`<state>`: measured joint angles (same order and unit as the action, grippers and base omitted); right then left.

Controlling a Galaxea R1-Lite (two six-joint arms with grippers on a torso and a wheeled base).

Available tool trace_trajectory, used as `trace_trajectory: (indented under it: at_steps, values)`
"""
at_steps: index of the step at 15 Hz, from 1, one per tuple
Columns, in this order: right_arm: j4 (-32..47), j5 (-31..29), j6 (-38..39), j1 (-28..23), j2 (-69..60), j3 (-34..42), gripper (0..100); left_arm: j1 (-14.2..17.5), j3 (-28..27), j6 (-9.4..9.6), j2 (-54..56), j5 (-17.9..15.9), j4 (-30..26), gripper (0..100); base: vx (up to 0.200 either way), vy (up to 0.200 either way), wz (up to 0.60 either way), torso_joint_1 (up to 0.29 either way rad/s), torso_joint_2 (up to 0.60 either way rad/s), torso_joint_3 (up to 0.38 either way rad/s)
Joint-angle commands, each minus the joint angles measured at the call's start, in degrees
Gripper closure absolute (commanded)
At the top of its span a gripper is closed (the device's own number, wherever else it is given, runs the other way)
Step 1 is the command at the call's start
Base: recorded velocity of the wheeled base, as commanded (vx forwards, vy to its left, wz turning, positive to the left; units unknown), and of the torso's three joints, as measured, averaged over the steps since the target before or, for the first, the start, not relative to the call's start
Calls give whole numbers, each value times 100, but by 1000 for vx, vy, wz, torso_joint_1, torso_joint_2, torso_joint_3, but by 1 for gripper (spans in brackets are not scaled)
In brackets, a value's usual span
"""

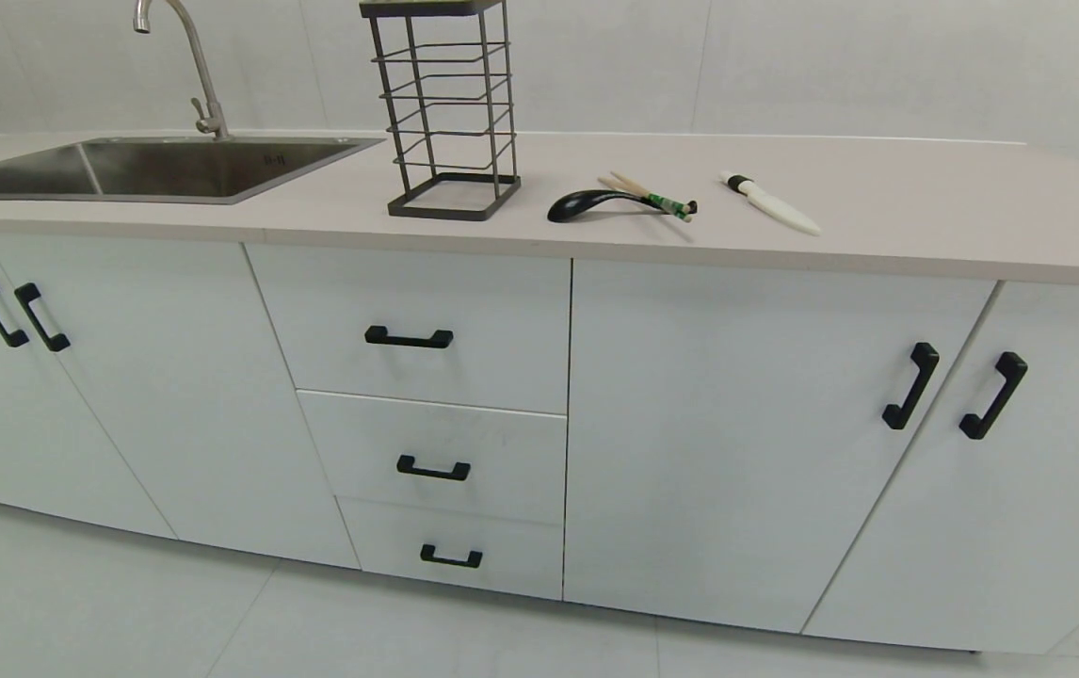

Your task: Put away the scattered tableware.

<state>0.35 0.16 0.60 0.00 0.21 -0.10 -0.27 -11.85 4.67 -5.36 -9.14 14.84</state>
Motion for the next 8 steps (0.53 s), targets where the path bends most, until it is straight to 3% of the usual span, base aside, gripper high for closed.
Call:
trace_trajectory:
  at_steps: [1, 3, 4, 5, 6, 7, 8]
  values:
    - [0, 2, 2, 0, 6, 1, 100, 36, -125, 8, -1028, -483, -33, 0, 0, 0, 0, 0, 0, 0]
    - [0, 2, 2, 0, 6, 1, 100, -17, -133, 104, -1705, -808, -25, 0, 0, 0, 0, 0, 0, 0]
    - [0, 2, 2, 0, 6, 1, 100, -52, -142, 456, -2206, -1116, -25, 0, 0, 0, 0, 0, 0, 0]
    - [0, 2, 2, 0, 6, 1, 100, -87, -186, 1071, -2909, -1485, -16, 0, 0, 0, 0, 0, 0, 0]
    - [0, 2, 2, 0, 6, 1, 100, -158, -213, 1449, -3252, -1643, -16, 0, 0, 0, 0, 0, 0, 0]
    - [0, 2, 2, 0, 6, 1, 100, -544, -213, 2284, -3981, -1854, -7, 0, 0, 0, 0, 0, 0, 0]
    - [0, 2, 2, 0, 6, 1, 100, -975, -133, 2820, -4596, -1828, 81, 0, 0, 0, 0, 0, 0, 0]
